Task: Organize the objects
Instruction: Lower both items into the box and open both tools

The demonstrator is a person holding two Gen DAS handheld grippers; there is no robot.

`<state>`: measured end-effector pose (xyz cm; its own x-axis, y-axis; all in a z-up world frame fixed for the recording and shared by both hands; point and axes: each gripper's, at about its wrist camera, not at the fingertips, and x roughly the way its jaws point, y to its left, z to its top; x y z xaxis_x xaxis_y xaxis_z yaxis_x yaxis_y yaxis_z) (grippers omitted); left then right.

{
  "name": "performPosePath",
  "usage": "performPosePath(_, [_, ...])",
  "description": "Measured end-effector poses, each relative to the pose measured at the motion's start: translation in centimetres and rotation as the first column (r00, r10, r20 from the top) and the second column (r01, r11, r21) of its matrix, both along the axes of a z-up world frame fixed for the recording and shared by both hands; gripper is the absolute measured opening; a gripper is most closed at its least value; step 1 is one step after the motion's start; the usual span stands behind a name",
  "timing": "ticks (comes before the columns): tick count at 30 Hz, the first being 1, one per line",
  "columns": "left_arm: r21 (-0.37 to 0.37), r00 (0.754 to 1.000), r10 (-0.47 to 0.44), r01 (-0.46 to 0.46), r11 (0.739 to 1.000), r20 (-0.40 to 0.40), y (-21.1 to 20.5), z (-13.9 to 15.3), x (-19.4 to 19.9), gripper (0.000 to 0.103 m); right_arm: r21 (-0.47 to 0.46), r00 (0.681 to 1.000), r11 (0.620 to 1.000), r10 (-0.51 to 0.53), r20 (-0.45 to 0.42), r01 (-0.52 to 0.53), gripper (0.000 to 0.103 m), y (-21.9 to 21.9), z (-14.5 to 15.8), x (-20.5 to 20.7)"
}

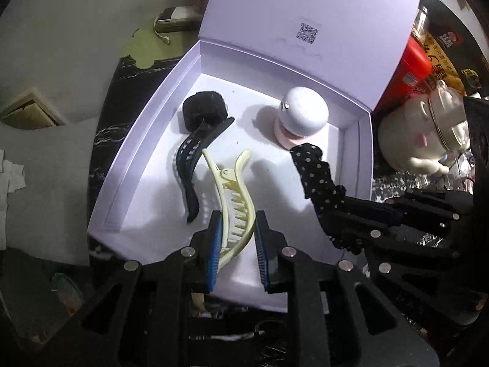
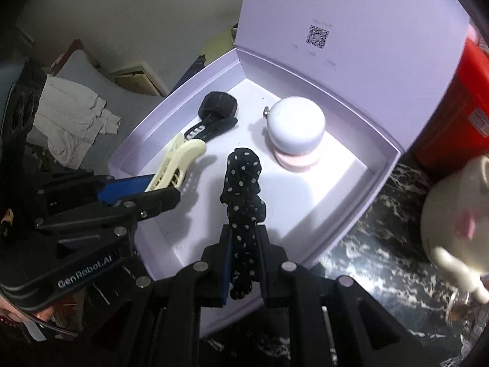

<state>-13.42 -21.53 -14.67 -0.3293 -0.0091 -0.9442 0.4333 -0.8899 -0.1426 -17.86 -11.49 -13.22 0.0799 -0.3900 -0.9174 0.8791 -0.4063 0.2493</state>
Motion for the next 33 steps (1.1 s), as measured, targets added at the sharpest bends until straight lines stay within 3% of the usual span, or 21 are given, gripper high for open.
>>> performPosePath(18, [0.063, 0.999, -0.045, 0.045, 0.997, -0.014, -1.6, -2.8, -3.0, 0.019, 0.019, 1.000, 1.000, -0.003, 0.007, 0.003, 0.014, -3.3, -3.2, -1.7])
performPosePath(23, [0.108, 0.999, -0.034, 0.033, 0.994, 0.005, -2.0, -4.0, -3.3, 0.019, 0.014, 0.999, 1.000, -0.016, 0.029, 0.015, 0.014, -3.6, -3.8, -1.9])
performPosePath(33, [0.111, 1.000, 0.007, -0.009, 0.994, 0.020, -2.1, -4.9, -2.9, 0.023, 0.007, 0.999, 0.999, -0.037, 0.024, 0.036, 0.018, -4.1, -4.2, -1.7])
